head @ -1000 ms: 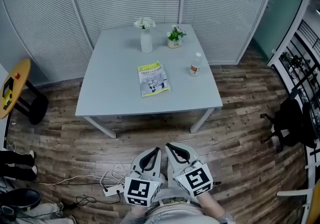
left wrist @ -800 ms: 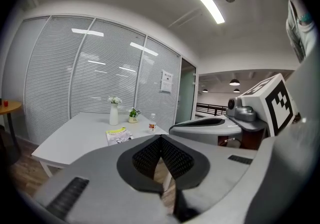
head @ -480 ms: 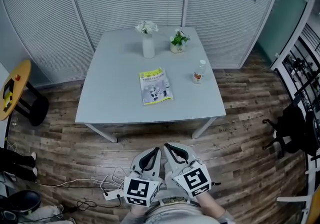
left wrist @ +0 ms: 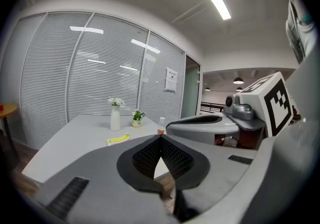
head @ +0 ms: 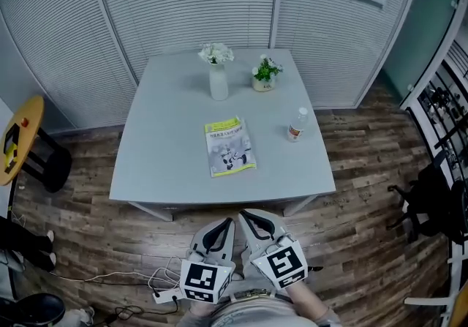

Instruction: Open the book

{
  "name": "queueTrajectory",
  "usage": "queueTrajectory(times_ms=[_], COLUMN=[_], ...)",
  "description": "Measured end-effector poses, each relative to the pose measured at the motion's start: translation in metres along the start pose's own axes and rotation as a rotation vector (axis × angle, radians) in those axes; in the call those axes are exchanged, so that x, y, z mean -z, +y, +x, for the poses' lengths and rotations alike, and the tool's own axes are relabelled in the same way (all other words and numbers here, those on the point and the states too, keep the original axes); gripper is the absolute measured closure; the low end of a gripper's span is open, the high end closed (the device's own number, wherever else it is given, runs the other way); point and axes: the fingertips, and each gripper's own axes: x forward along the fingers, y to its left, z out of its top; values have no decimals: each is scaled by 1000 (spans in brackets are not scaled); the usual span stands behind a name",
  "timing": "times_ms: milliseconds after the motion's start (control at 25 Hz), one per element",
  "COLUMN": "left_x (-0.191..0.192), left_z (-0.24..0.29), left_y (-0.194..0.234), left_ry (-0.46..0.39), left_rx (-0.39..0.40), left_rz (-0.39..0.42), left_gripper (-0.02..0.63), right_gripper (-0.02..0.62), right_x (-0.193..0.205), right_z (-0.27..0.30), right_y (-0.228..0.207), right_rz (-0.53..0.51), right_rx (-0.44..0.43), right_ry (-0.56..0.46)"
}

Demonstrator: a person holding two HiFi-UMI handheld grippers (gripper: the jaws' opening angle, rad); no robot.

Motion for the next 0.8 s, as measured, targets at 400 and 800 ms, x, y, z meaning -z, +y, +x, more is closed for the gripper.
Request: queueTrajectory(times_ms=[400, 800], left_x=[-22, -35], left_z=[45, 90], left_y=[31, 46], left_ry=[-7, -16], left_rx=[-53, -118], left_rz=[-20, -26], left_gripper=[609, 609], right_gripper=[594, 594], right_x=[-18, -21], right_z=[42, 71], right_y=[-36, -75], right_rz=[-25, -24], right_rx=[-56, -130], right_ry=[7, -19])
